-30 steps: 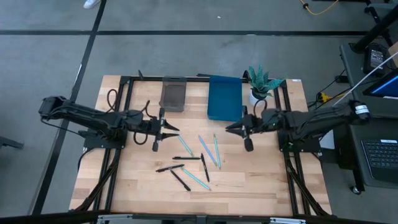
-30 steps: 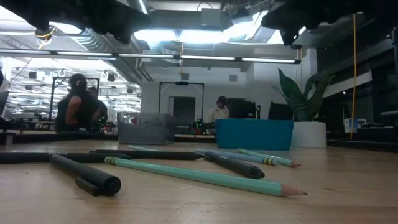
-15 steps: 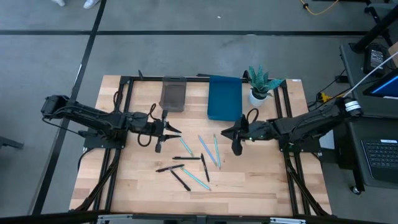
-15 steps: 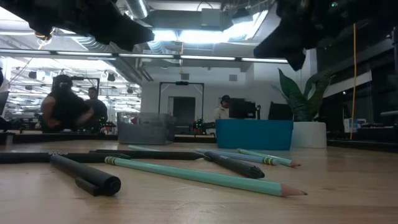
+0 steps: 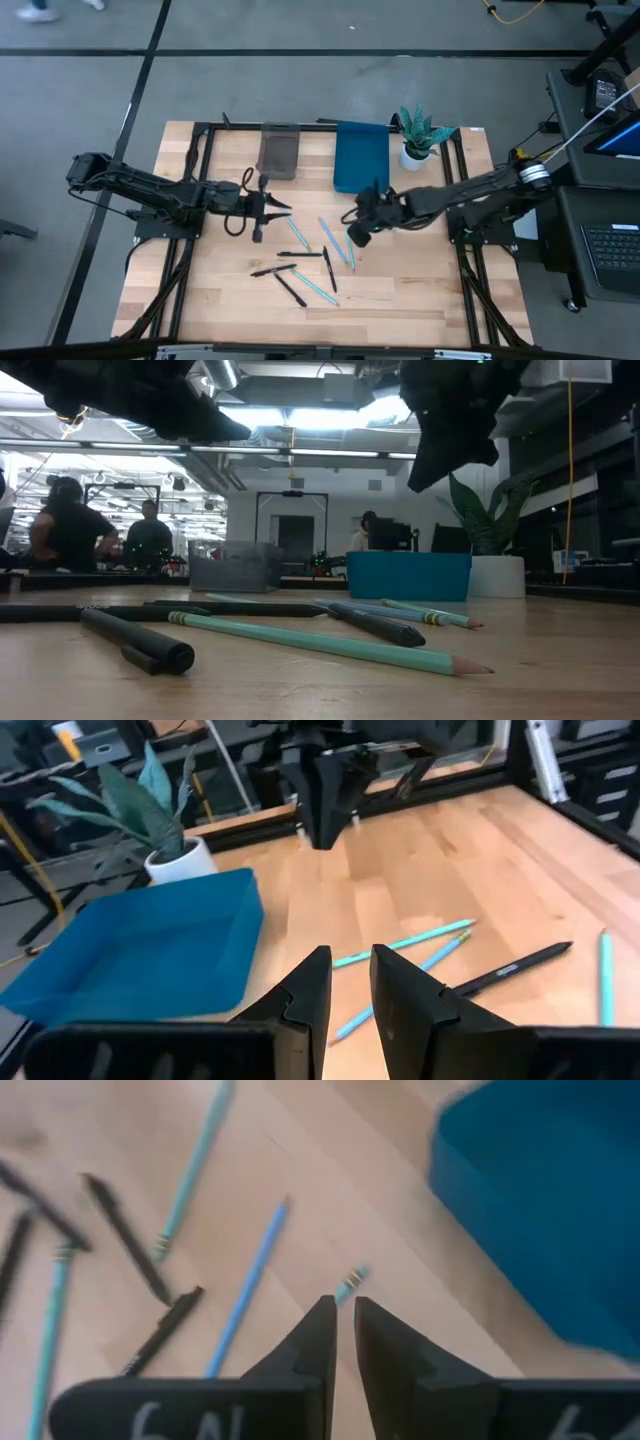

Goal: Sort pens & pencils
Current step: Put the light blue pencil into the blue bin

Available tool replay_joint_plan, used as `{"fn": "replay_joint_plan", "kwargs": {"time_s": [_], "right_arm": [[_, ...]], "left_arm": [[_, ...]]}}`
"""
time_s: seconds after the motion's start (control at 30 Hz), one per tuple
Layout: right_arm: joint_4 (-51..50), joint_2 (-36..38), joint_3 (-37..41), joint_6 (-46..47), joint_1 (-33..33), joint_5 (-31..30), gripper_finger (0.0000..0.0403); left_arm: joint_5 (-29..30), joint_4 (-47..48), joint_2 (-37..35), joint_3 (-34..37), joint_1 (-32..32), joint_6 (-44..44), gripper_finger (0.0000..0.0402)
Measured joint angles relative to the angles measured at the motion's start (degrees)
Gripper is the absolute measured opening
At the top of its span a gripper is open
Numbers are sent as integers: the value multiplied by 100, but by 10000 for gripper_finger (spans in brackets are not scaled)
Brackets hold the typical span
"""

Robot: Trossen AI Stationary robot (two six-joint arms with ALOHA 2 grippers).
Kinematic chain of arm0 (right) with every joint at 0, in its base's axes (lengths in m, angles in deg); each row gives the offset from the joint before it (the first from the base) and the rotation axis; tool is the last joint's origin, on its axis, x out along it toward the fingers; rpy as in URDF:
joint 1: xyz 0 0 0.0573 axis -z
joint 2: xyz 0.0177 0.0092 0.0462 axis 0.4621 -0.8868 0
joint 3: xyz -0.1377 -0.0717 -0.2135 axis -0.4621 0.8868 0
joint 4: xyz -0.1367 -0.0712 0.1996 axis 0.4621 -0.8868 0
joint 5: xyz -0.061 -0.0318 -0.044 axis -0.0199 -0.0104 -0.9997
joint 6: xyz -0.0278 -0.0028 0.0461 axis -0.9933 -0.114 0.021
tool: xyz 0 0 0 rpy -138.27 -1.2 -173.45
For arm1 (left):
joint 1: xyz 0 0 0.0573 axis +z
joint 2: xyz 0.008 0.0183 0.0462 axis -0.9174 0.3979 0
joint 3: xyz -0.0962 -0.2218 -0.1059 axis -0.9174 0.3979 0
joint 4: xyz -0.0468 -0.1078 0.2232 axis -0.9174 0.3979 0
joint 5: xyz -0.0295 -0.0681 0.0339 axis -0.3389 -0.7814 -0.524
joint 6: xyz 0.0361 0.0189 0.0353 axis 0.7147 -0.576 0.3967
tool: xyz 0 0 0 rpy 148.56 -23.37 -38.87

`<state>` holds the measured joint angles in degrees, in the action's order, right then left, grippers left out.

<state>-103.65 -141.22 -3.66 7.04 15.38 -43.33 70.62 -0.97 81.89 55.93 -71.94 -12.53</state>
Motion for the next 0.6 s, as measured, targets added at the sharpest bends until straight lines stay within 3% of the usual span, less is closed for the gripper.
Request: {"fn": "replay_joint_plan", "kwargs": {"time_s": [0.2, 0.37, 0.6], "right_arm": [[-389, -559, -444, 698, 9, 57, 44], [-380, -781, -491, 238, 154, 419, 44], [-319, -989, -492, 270, 265, 477, 44]], "left_arm": [[38, 8, 0, 0, 0, 129, 66], [38, 10, -2, 0, 0, 145, 69], [36, 10, -2, 0, 0, 289, 65]]}}
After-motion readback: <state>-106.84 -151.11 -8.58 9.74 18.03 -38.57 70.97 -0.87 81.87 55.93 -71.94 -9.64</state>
